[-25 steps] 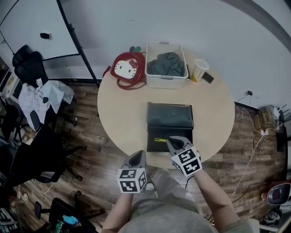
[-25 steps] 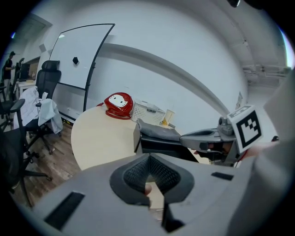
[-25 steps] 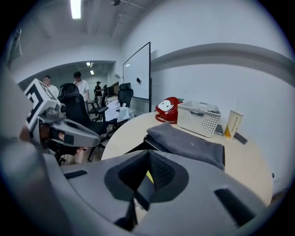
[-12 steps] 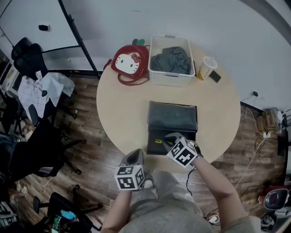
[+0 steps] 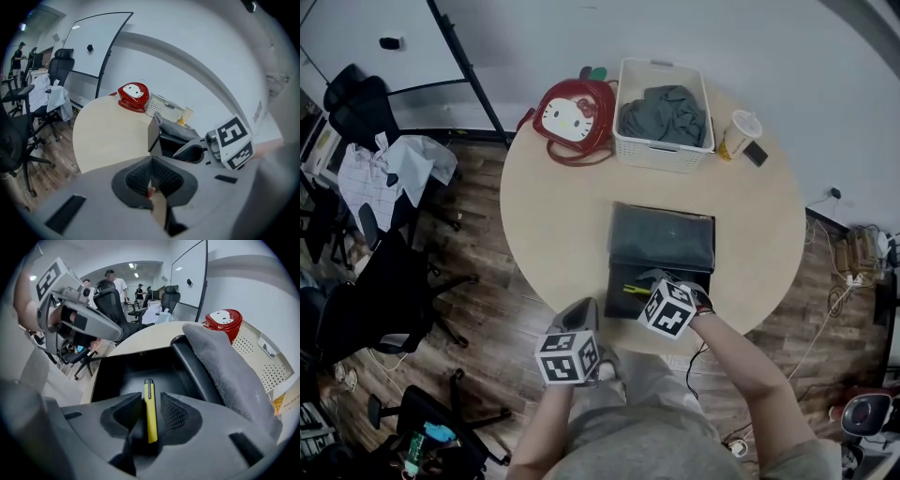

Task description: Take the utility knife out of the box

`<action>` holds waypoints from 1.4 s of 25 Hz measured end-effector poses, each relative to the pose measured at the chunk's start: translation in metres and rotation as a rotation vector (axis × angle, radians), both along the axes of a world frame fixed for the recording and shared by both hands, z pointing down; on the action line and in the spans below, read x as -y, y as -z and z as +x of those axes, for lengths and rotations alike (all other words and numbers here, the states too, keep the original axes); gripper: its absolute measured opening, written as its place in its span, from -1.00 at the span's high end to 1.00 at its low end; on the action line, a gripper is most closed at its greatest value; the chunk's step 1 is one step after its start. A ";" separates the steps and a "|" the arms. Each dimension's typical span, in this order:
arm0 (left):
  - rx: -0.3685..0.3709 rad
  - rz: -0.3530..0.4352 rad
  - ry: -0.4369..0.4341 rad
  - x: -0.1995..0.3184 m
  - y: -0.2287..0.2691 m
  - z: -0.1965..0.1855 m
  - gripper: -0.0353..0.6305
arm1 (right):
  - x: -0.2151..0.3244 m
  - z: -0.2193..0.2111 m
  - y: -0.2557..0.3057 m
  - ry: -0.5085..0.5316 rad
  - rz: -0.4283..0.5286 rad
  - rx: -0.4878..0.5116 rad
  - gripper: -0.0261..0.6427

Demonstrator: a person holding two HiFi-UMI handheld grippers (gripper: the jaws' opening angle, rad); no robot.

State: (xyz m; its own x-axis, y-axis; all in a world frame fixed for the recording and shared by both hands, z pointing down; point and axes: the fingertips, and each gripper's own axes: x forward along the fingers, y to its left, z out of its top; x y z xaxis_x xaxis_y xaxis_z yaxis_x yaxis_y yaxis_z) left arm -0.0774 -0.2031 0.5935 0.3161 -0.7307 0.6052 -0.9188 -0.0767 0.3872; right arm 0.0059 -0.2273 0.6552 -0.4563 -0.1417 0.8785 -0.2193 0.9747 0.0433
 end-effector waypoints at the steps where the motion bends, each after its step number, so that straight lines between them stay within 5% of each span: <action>1: -0.005 -0.002 0.006 0.000 0.000 -0.001 0.89 | 0.000 -0.001 -0.002 0.008 0.002 -0.009 0.61; 17: -0.001 0.007 -0.014 -0.003 0.006 -0.006 0.89 | 0.009 -0.001 -0.001 -0.030 0.074 -0.042 0.76; 35: -0.006 0.102 -0.092 -0.044 0.048 0.006 0.89 | -0.023 0.006 0.087 -0.295 0.261 0.146 0.76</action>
State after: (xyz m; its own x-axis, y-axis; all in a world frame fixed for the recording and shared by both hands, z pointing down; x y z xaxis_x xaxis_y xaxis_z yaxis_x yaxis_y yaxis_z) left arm -0.0709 -0.1590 0.5457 0.3880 -0.7562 0.5269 -0.9037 -0.1997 0.3788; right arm 0.0116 -0.2045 0.5684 -0.4797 -0.4940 0.7252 -0.5096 0.8296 0.2280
